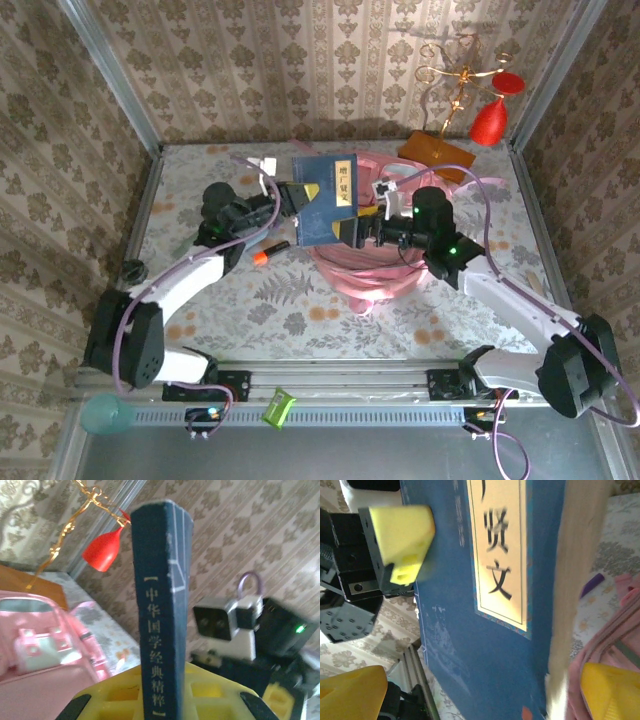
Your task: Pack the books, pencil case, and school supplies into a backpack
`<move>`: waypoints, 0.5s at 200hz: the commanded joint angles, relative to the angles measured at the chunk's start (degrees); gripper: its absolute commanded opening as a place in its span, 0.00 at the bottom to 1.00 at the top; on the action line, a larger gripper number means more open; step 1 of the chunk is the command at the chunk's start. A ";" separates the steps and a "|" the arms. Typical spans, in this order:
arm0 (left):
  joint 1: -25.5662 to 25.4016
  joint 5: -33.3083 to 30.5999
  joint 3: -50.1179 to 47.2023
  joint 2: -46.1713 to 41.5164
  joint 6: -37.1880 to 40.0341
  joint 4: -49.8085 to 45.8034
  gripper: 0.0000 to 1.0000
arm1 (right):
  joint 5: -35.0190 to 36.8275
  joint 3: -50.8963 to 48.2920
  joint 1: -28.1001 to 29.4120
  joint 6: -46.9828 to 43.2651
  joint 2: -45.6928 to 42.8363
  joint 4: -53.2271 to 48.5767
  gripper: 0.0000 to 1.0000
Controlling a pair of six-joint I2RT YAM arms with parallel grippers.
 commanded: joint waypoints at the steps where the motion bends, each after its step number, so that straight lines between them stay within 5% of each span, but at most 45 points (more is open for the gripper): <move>1: -0.23 0.46 1.93 4.90 -17.55 20.72 0.00 | -1.55 0.03 -0.12 4.72 0.09 8.33 1.00; 26: -2.65 0.50 2.60 7.46 -18.69 22.23 0.00 | -4.90 -1.04 -1.33 7.33 1.56 13.88 0.93; 70: -2.73 0.10 1.91 7.15 -15.63 18.19 0.00 | -7.87 -2.63 -3.81 12.67 3.23 19.49 0.27; 87: -2.19 0.02 1.31 7.31 -13.52 15.68 0.29 | -5.53 -2.97 -4.65 12.26 1.57 15.78 0.03; 100: -1.37 -0.61 -0.10 6.71 -7.85 10.86 0.51 | -3.22 -2.78 -7.04 12.29 -0.39 9.31 0.00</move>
